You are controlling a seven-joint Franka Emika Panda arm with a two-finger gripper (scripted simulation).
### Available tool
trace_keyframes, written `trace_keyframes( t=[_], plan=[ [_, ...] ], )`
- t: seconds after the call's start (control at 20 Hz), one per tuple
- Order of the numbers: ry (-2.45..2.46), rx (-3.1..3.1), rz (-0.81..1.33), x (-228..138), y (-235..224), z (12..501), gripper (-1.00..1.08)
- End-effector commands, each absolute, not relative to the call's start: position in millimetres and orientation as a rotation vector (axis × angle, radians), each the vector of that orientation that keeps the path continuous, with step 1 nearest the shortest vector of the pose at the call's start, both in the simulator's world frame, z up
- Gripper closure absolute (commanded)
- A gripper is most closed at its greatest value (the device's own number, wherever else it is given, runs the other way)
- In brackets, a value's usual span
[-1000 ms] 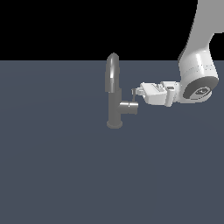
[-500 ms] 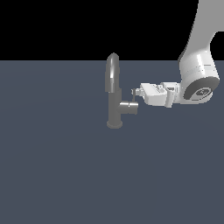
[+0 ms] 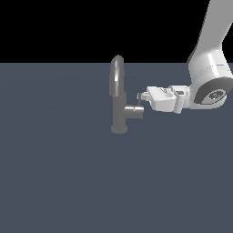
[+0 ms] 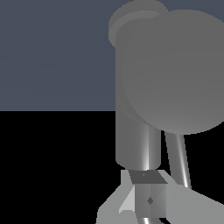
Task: Turn on the faucet by rotating a designated handle.
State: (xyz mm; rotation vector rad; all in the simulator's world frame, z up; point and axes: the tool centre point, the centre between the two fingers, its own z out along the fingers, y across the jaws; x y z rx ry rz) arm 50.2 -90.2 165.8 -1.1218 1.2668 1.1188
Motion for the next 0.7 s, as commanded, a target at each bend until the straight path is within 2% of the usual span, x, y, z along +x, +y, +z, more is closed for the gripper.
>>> trace_keyframes(
  t=[0.0,0.25,0.35,0.65],
  plan=[
    [1.264,-1.121,1.125,41.2,-90.0,168.2,1.08],
    [1.264,-1.121,1.125,27.6,-88.3,171.1,1.08],
    [1.265,-1.122,1.119,32.7,-87.6,169.8,1.08],
    [1.265,-1.122,1.121,11.9,-85.6,158.6,1.08]
  ],
)
